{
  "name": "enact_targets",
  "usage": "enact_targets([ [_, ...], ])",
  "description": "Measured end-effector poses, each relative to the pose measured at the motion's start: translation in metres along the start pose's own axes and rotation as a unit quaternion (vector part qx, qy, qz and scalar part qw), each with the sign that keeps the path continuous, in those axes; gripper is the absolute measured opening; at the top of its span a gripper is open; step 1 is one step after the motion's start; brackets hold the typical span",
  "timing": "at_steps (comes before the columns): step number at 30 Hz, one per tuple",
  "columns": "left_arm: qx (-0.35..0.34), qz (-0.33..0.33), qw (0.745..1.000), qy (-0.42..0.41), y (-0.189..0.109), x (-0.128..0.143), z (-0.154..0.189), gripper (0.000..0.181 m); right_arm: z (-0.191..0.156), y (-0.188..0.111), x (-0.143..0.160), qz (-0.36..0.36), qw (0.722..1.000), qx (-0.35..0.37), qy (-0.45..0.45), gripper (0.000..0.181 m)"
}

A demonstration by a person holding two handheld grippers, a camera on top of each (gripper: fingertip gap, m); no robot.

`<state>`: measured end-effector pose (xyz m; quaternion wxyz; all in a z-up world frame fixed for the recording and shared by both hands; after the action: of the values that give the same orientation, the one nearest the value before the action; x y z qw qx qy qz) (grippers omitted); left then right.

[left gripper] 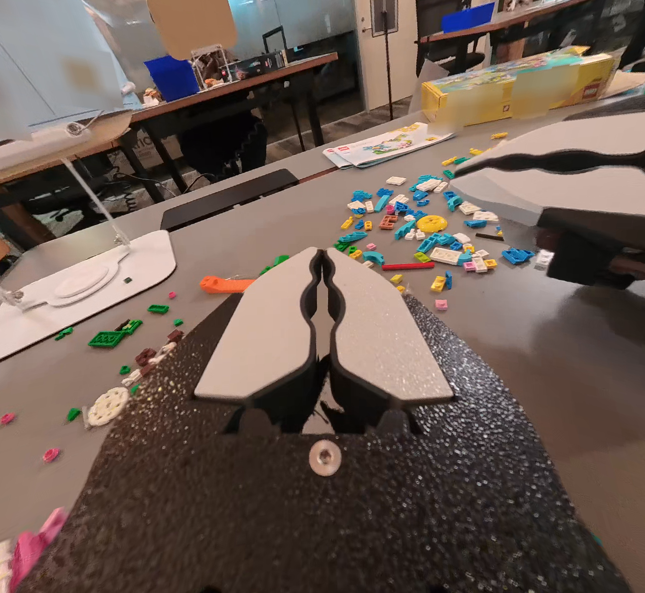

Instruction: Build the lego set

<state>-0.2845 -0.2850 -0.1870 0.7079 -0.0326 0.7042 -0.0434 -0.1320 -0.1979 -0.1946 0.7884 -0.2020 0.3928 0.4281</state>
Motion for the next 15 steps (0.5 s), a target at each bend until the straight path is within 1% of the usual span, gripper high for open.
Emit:
enact_targets([
  [1, 0.014, 0.005, 1.000, -0.009, 0.000, 0.000, 0.002, 0.010, -0.001, 0.000, -0.001, 0.008, 1.000, -0.004, 0.001, 0.003],
  [2, 0.031, 0.012, 0.999, -0.021, -0.001, 0.000, 0.004, 0.011, -0.002, -0.001, -0.002, 0.017, 1.000, -0.018, 0.002, 0.001],
  [3, 0.052, 0.019, 0.998, -0.030, -0.002, 0.000, 0.006, 0.000, -0.004, -0.001, -0.004, 0.025, 0.999, -0.034, 0.005, 0.000],
  [7, 0.086, 0.050, 0.994, -0.047, -0.005, -0.002, 0.007, 0.000, -0.009, -0.002, -0.008, 0.050, 0.996, -0.073, 0.021, 0.000],
  [10, 0.095, 0.076, 0.991, -0.049, -0.009, -0.003, 0.005, 0.000, -0.012, -0.006, -0.013, 0.096, 0.990, -0.100, 0.030, 0.000],
  [12, 0.090, 0.074, 0.992, -0.050, -0.009, -0.002, 0.004, 0.000, -0.013, -0.007, -0.014, 0.101, 0.988, -0.114, 0.032, 0.000],
  [15, 0.080, 0.057, 0.994, -0.044, -0.008, 0.001, 0.005, 0.000, -0.012, -0.006, -0.013, 0.091, 0.988, -0.114, 0.047, 0.000],
])
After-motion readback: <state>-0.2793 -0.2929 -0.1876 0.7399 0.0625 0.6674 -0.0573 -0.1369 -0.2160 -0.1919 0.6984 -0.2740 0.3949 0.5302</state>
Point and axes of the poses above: each gripper's, where its closed fingertips meet, y out along the fingers, x out of its underside, z = x × y across the jaws, the point moved 8 cm from there along -y, back along the fingers, and after that the axes turned 13 degrees about -y, right-handed, at the moved point
